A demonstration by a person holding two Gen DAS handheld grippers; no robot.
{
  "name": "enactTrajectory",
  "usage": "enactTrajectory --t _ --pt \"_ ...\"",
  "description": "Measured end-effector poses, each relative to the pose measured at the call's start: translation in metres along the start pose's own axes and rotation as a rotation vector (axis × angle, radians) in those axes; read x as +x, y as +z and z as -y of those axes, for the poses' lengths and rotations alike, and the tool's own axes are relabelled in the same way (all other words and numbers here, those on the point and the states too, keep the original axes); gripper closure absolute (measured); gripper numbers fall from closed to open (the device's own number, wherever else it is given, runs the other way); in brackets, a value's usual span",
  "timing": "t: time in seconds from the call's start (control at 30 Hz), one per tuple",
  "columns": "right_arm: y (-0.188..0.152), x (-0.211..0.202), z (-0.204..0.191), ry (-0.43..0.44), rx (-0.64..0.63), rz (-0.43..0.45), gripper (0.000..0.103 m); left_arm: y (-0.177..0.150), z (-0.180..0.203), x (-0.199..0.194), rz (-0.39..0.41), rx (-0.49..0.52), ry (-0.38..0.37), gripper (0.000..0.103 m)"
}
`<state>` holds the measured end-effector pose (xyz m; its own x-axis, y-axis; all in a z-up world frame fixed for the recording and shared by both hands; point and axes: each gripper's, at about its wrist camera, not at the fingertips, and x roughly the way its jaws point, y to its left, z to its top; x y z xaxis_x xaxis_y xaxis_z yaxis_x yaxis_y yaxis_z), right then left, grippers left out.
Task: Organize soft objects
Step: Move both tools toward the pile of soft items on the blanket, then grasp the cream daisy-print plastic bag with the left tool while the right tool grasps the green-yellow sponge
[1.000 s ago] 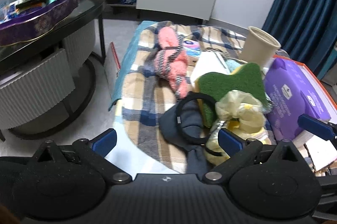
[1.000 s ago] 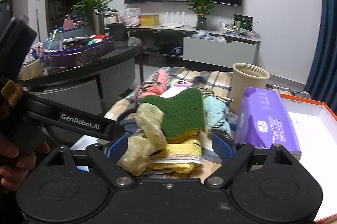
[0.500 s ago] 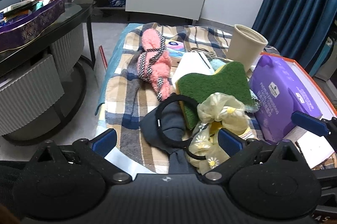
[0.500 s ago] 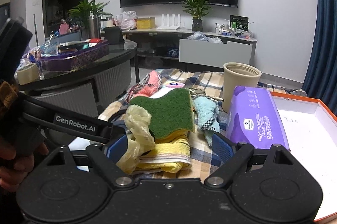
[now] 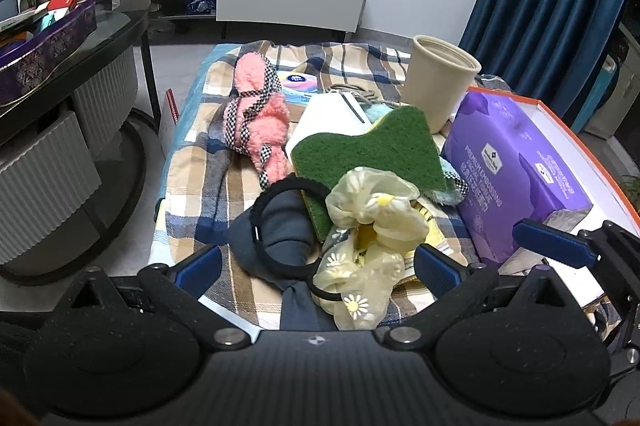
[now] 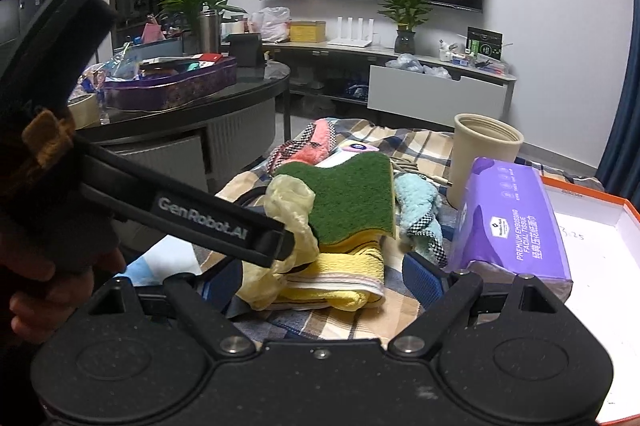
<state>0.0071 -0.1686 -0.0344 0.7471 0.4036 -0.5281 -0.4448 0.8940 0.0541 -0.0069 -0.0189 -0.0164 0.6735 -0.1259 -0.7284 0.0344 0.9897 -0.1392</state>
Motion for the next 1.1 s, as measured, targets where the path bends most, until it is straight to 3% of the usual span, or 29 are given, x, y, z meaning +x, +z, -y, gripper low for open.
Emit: enactTrajectory --t 0.83,1.1 --pt "-0.003 -0.005 0.007 0.022 0.012 -0.002 0.001 -0.001 0.01 0.006 -0.016 0.024 0.016 0.0" --pt "-0.006 -0.002 0.003 0.034 -0.006 -0.024 0.001 0.001 0.02 0.024 -0.036 0.062 0.021 0.002"
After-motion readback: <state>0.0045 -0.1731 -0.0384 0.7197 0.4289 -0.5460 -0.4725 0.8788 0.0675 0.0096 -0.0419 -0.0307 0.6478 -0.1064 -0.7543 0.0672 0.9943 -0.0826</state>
